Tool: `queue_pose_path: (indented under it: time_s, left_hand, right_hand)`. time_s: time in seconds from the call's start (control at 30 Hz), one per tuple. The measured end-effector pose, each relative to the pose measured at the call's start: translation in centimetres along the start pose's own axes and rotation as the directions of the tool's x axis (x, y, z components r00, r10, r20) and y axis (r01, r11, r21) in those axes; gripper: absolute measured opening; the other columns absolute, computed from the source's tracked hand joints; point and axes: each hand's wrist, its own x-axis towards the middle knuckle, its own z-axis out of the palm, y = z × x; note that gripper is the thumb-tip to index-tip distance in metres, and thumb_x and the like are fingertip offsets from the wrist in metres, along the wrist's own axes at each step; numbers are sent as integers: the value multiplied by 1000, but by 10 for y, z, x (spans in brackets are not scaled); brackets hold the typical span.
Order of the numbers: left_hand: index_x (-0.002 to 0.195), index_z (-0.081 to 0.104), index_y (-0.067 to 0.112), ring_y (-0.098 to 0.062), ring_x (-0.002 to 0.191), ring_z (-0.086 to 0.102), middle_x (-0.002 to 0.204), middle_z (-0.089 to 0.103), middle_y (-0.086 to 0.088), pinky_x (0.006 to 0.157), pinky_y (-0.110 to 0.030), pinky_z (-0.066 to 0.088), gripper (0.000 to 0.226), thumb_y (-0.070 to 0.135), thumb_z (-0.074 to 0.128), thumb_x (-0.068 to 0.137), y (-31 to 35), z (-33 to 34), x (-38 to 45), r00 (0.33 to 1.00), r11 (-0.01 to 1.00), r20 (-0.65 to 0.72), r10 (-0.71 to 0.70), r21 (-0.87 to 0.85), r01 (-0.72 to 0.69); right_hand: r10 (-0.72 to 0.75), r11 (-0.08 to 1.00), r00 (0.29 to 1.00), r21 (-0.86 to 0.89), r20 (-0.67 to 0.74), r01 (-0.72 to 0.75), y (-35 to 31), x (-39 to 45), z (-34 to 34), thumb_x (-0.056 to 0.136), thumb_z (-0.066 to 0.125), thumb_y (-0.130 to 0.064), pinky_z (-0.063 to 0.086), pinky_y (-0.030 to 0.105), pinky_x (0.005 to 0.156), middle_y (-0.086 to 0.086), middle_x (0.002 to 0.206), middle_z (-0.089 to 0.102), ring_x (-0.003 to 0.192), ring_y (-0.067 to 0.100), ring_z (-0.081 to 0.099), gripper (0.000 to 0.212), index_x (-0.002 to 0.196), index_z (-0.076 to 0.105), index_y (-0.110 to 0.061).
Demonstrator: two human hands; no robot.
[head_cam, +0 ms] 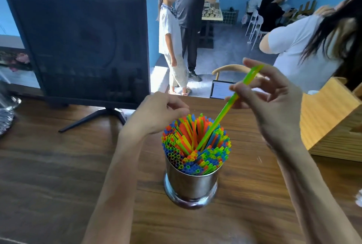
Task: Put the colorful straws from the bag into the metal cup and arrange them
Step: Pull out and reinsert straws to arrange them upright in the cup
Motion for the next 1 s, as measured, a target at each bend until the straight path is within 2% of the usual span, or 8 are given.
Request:
queue_pose_path:
  time_s: [0.17,0.27,0.4,0.53,0.6,0.67,0.8,1.0]
  left_hand:
    - [95,82,34,4,85,65,86,72,22,75,-20,54,9,34,73,93,4,4,5,998,1000,63,25,-6,-25]
    - [89,80,36,3,82,67,82,72,23,72,-19,54,8,34,74,93,5,3,5,998,1000,59,25,-4,-25]
    - [90,79,38,10,85,63,85,73,21,68,-11,45,8,35,73,94,6,1,3,997,997,-26,79,-12,-79]
    - [95,79,35,-2,79,62,86,73,17,64,-10,43,8,35,71,95,15,-7,0,967,981,-171,186,-29,-194]
    - [94,78,36,-3,70,56,83,71,23,64,-10,40,8,32,71,96,24,-13,-5,923,958,-286,258,-50,-283]
    - [92,75,41,-2,65,54,79,68,28,63,-11,40,13,29,71,96,36,-20,-11,850,922,-423,315,-76,-379]
    - [97,72,40,-12,79,66,92,74,16,70,-16,47,11,29,69,97,60,-34,-23,664,826,-646,377,-90,-557]
    - [103,73,23,-4,76,62,93,72,10,66,-20,46,8,27,67,100,61,-48,-25,477,742,-830,288,-122,-659]
  right_hand:
    - [48,983,982,-183,185,-13,17,-16,11,83,84,-19,62,35,65,0,83,72,64,19,71,53,128,65,-39]
    - [86,963,962,-268,258,-14,23,-21,10,81,82,-36,54,21,66,-10,80,68,68,8,67,41,119,69,-45]
    - [123,900,907,-431,403,70,29,-24,11,85,70,-53,47,23,68,-18,87,71,83,8,64,25,105,78,-40]
    - [183,891,855,-450,486,65,33,-22,13,86,69,-59,42,20,75,-17,95,66,97,10,61,31,98,81,-34]
    - [186,921,883,-390,431,-4,33,-18,14,88,69,-57,47,27,73,-12,95,67,91,12,62,28,102,78,-35]
    - [174,934,913,-355,368,-35,32,-11,17,93,66,-52,53,34,84,-11,104,70,97,9,64,23,111,71,-38]
    - [203,972,815,-209,543,-104,33,-7,25,109,47,-33,50,37,106,-7,126,70,124,10,62,32,138,58,-27]
    - [148,989,852,-71,502,-130,31,-4,22,107,45,-28,46,25,85,9,82,62,85,12,59,29,117,69,-16]
